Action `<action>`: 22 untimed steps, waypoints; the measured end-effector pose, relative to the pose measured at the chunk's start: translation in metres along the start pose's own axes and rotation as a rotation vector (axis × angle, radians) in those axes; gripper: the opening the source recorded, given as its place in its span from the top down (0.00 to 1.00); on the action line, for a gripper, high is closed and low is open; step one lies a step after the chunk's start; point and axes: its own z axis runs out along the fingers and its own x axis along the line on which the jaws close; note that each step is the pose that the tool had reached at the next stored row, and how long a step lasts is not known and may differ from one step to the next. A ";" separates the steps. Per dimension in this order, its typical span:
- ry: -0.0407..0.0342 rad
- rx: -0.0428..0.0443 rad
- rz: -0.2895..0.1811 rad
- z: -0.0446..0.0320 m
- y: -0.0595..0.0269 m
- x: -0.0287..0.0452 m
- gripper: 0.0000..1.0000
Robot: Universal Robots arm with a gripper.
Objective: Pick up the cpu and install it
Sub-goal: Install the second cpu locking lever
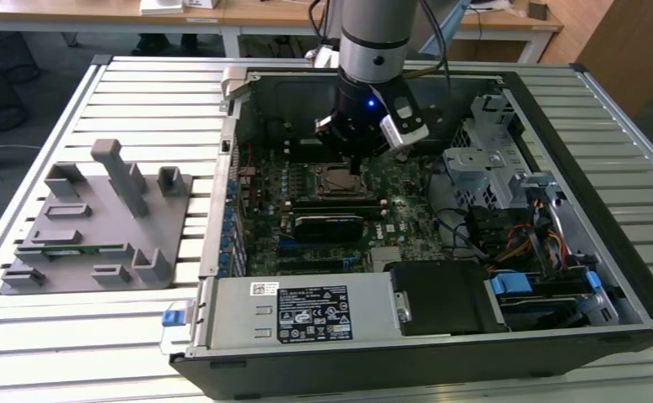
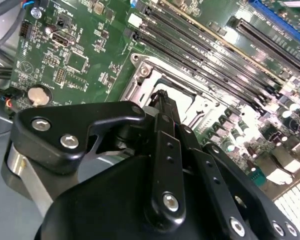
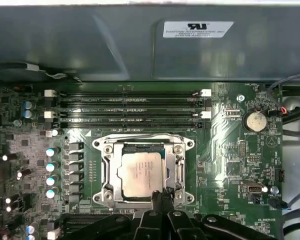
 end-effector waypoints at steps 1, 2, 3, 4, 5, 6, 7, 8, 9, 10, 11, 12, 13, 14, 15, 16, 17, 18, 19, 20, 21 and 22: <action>0.0000 0.0000 0.000 0.0000 -0.0007 0.0000 0.89; 0.0002 0.0001 0.000 -0.0001 -0.0054 -0.0001 0.89; 0.0002 0.0002 0.000 -0.0001 -0.0066 0.0000 0.89; 0.0002 0.0002 0.000 -0.0001 -0.0080 0.0000 0.89; 0.0002 0.0001 0.000 -0.0001 -0.0094 0.0000 0.89; 0.0002 0.0001 0.000 -0.0001 -0.0108 0.0000 0.89; 0.0005 0.0002 0.000 -0.0002 -0.0120 -0.0001 0.89; 0.0019 0.0002 0.000 -0.0002 -0.0128 -0.0001 0.89; 0.0051 0.0002 0.000 -0.0002 -0.0131 -0.0001 0.89; 0.0078 0.0004 0.000 -0.0002 -0.0134 -0.0001 0.89; 0.0098 0.0003 0.000 0.0000 -0.0136 -0.0001 0.89; 0.0109 0.0003 0.000 0.0003 -0.0136 0.0001 0.89; 0.0117 0.0004 0.000 0.0007 -0.0137 0.0002 0.89; 0.0120 0.0007 0.000 0.0010 -0.0141 0.0005 0.89; 0.0120 0.0006 0.000 0.0014 -0.0150 0.0008 0.89; 0.0119 0.0004 0.000 0.0019 -0.0167 0.0014 0.89; 0.0119 0.0003 0.000 0.0024 -0.0185 0.0021 0.89; 0.0118 -0.0001 0.000 0.0029 -0.0200 0.0031 0.89; 0.0119 -0.0002 0.000 0.0033 -0.0212 0.0046 0.89; 0.0119 -0.0013 0.000 0.0036 -0.0223 0.0065 0.89; 0.0120 -0.0025 0.000 0.0037 -0.0233 0.0081 0.89; 0.0120 -0.0043 0.000 0.0038 -0.0249 0.0088 0.89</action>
